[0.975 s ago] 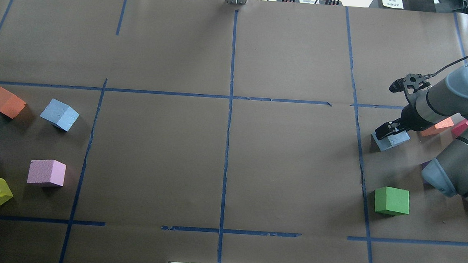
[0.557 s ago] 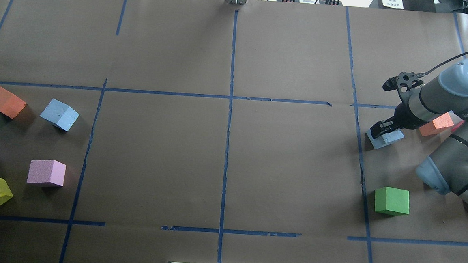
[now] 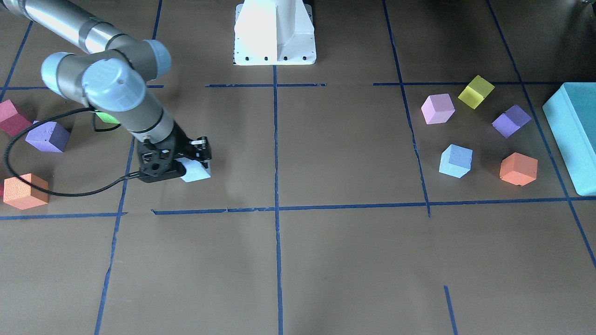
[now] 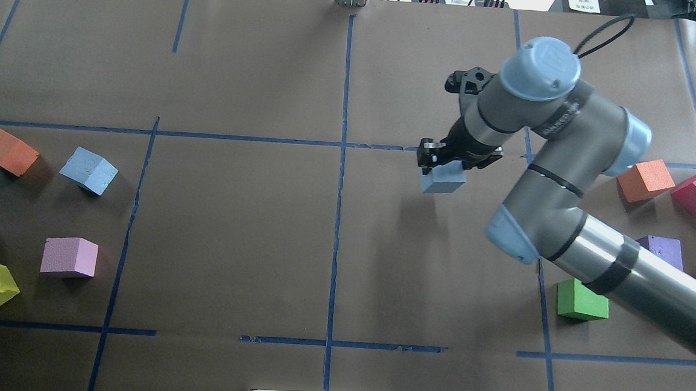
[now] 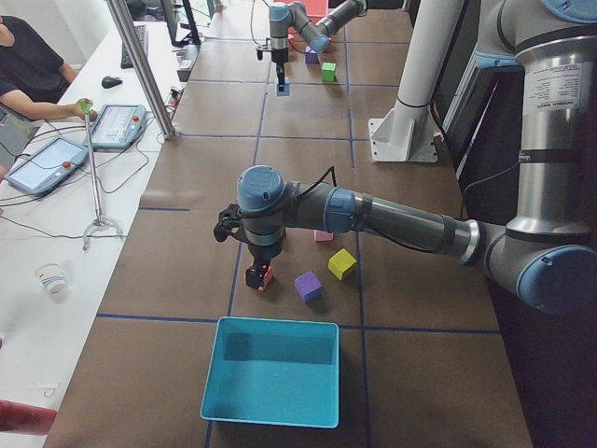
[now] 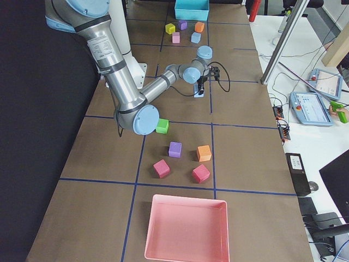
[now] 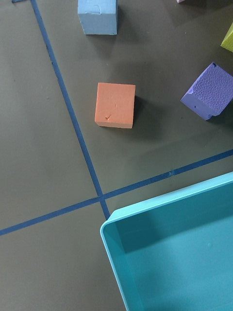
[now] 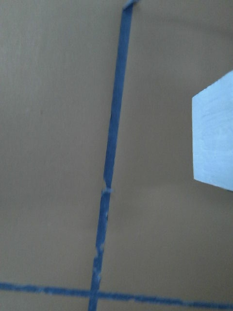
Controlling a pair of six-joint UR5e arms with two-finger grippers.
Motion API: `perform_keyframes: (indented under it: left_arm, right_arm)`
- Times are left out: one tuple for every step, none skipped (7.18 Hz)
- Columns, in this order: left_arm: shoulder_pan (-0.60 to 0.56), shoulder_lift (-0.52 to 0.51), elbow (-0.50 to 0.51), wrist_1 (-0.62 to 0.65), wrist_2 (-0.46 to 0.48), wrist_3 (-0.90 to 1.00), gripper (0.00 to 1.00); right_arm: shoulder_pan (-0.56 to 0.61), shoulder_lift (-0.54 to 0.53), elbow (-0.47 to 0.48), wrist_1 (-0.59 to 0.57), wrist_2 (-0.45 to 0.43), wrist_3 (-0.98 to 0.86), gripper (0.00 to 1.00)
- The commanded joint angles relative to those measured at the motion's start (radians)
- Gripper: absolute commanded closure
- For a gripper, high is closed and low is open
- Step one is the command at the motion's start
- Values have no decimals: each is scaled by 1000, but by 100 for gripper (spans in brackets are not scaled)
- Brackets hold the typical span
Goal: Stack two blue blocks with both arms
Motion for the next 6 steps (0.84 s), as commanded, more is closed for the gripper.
perform_keyframes:
  left_arm:
    - [0,0,-24,4,5,-4,0]
    - [0,2,-26,4,4,-2,0]
    - [0,2,-24,4,7,-2,0]
    - [1,2,-21,4,7,-1,0]
    - [1,0,-24,4,7,-4,0]
    - [1,2,-23,4,4,-5,0]
  right_arm:
    - [-93,221,-187,-12,-69,210,99]
    - [-117,246,-215,-13,-71,213,99]
    - [-133,272,-242,-13,-79,264,99]
    - [-159,277,-253,-13,-109,307,97]
    - [-173,278,-259,-13,-141,312,96]
    - [-176,283,-263,-15,-141,315,91]
